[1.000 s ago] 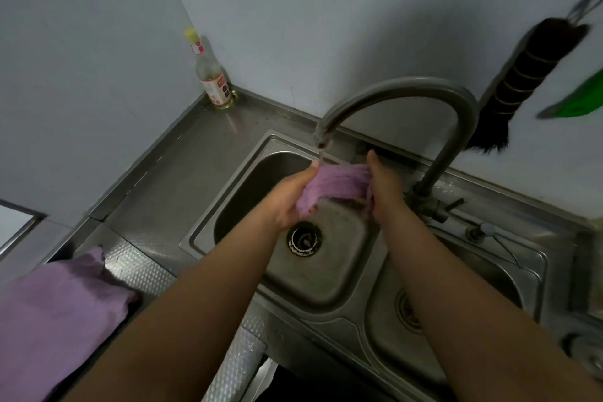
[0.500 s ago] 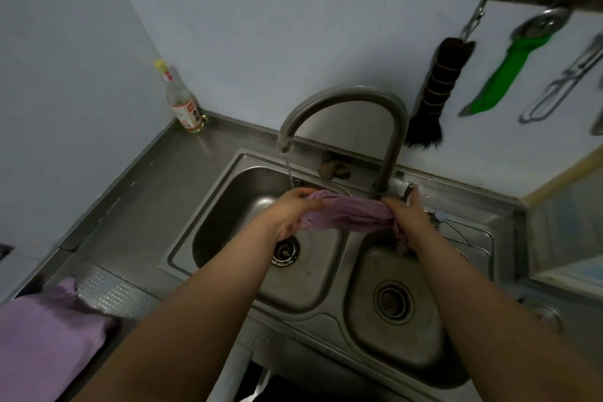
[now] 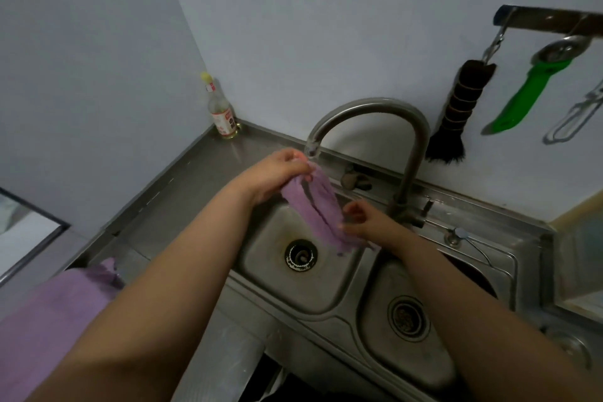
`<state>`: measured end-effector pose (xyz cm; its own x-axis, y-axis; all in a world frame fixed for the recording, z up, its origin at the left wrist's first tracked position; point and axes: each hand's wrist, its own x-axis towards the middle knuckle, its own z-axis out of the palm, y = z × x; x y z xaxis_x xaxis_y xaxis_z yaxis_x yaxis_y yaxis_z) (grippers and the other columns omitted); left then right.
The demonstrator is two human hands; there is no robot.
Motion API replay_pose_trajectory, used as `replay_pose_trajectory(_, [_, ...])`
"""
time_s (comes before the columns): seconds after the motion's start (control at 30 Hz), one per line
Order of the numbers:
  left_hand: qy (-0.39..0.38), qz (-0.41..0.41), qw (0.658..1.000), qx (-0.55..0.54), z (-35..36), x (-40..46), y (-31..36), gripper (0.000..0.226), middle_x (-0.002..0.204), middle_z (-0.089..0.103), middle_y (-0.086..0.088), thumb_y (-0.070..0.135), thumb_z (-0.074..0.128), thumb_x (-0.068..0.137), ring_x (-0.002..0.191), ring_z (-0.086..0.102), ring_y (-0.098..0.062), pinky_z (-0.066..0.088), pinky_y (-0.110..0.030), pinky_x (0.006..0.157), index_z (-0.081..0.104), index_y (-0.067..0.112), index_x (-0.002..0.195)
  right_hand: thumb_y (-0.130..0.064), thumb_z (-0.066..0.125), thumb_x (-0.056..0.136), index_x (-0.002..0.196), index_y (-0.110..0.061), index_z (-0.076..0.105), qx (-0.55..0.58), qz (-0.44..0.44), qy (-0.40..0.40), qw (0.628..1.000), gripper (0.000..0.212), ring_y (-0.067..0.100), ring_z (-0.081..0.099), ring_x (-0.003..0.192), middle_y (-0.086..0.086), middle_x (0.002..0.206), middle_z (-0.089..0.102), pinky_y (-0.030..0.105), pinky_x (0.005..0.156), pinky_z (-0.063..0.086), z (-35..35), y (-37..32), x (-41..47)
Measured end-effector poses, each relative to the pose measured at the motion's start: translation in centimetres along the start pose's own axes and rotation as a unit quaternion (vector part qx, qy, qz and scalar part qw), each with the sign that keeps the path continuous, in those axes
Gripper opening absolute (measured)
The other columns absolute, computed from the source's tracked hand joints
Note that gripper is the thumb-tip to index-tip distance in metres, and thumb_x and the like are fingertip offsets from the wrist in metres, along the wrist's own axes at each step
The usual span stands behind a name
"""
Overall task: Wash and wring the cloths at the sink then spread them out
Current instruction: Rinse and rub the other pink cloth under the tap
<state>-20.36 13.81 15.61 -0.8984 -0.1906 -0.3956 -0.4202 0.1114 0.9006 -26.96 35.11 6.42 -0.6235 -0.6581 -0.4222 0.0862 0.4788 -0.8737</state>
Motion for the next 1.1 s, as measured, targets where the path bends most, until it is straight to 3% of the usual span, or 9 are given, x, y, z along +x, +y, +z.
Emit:
replay_pose_trajectory(0.17, [-0.044, 0.042, 0.949, 0.310, 0.9, -2.3, 5.4, 0.024, 0.101, 0.067, -0.006, 0.025, 0.073, 0.083, 0.097, 0.066, -0.024, 0.053, -0.038, 0.091, 0.058, 0.017, 0.101, -0.003, 0.071, 0.081, 0.132, -0.039, 0.028, 0.041, -0.174, -0.064, 0.982, 0.075, -0.012, 0.048, 0.114, -0.024, 0.125, 0.042, 0.010, 0.088, 0.045, 2.9, -6.4, -0.7])
replay_pose_trajectory(0.27, [-0.057, 0.022, 0.916, 0.396, 0.4, -4.0, 8.4, 0.038, 0.099, 0.063, 0.003, 0.030, 0.078, 0.078, 0.094, 0.061, -0.016, 0.050, -0.034, 0.089, 0.053, 0.022, 0.106, -0.002, 0.068, 0.083, 0.135, -0.004, 0.040, 0.043, -0.215, -0.047, 0.975, 0.060, 0.028, 0.056, 0.119, 0.012, 0.128, 0.056, 0.026, 0.088, 0.052, 4.6, -9.0, -1.0])
replay_pose_trajectory(0.43, [-0.040, 0.022, 0.844, 0.535, -0.8, -6.2, 11.6, 0.053, 0.095, 0.056, 0.007, 0.020, 0.079, 0.077, 0.088, 0.055, -0.016, 0.047, -0.031, 0.082, 0.048, 0.020, 0.120, -0.034, 0.078, 0.075, 0.123, -0.018, 0.050, 0.001, -0.201, -0.054, 0.978, 0.059, 0.002, 0.057, 0.109, -0.019, 0.117, 0.061, 0.025, 0.094, 0.047, 6.5, -9.9, 0.2])
replay_pose_trajectory(0.63, [-0.059, 0.051, 0.796, 0.601, -1.0, -7.2, 11.3, 0.039, 0.095, 0.052, 0.005, 0.005, 0.064, 0.081, 0.088, 0.052, -0.016, 0.040, -0.025, 0.064, 0.046, 0.021, 0.112, -0.039, 0.078, 0.072, 0.130, -0.004, 0.045, -0.063, -0.153, -0.079, 0.983, 0.076, 0.027, 0.060, 0.109, 0.011, 0.121, 0.060, 0.050, 0.090, 0.051, 8.2, -10.0, 0.3])
replay_pose_trajectory(0.67, [-0.057, 0.070, 0.783, 0.615, -1.0, -7.4, 10.9, 0.036, 0.089, 0.049, 0.008, 0.002, 0.060, 0.082, 0.082, 0.050, -0.014, 0.037, -0.023, 0.059, 0.048, 0.020, 0.111, -0.039, 0.077, 0.075, 0.135, -0.006, 0.040, -0.087, -0.137, -0.086, 0.983, 0.078, 0.019, 0.052, 0.113, 0.005, 0.124, 0.054, 0.027, 0.084, 0.035, 8.6, -9.9, 0.5])
replay_pose_trajectory(0.7, [-0.050, 0.094, 0.767, 0.633, -0.7, -7.4, 10.5, 0.035, 0.085, 0.046, 0.011, 0.001, 0.058, 0.083, 0.079, 0.047, -0.013, 0.034, -0.023, 0.056, 0.049, 0.020, 0.111, -0.037, 0.075, 0.078, 0.140, -0.008, 0.036, -0.101, -0.124, -0.094, 0.983, 0.079, 0.012, 0.045, 0.115, 0.000, 0.124, 0.049, 0.023, 0.098, 0.031, 8.7, -9.7, 0.7])
replay_pose_trajectory(0.8, [-0.028, 0.146, 0.731, 0.666, -0.2, -7.5, 9.2, 0.033, 0.087, 0.046, 0.006, 0.002, 0.054, 0.085, 0.080, 0.047, -0.016, 0.032, -0.025, 0.055, 0.050, 0.023, 0.110, -0.030, 0.074, 0.081, 0.139, -0.005, 0.038, -0.115, -0.115, -0.098, 0.982, 0.072, 0.020, 0.051, 0.120, 0.003, 0.120, 0.051, 0.021, 0.089, 0.040, 9.5, -9.8, 0.8])
replay_pose_trajectory(0.97, [0.008, 0.187, 0.747, 0.638, -3.9, -8.1, 7.4, 0.038, 0.088, 0.053, 0.005, 0.000, 0.056, 0.083, 0.087, 0.050, -0.019, 0.035, -0.029, 0.067, 0.053, 0.023, 0.114, -0.022, 0.068, 0.085, 0.140, -0.010, 0.037, -0.074, -0.062, -0.138, 0.986, 0.064, 0.019, 0.051, 0.116, 0.008, 0.130, 0.051, 0.029, 0.099, 0.041, 10.1, -9.8, 0.2])
replay_pose_trajectory(1.1, [0.051, 0.126, 0.835, 0.534, -9.2, -8.4, 5.0, 0.033, 0.098, 0.060, 0.003, -0.001, 0.056, 0.085, 0.092, 0.058, -0.017, 0.042, -0.027, 0.077, 0.063, 0.019, 0.110, -0.012, 0.063, 0.085, 0.107, -0.007, 0.056, -0.048, -0.009, -0.128, 0.991, 0.024, 0.027, 0.063, 0.072, 0.019, 0.091, 0.063, 0.035, 0.064, 0.055, 8.2, -9.4, -0.6])
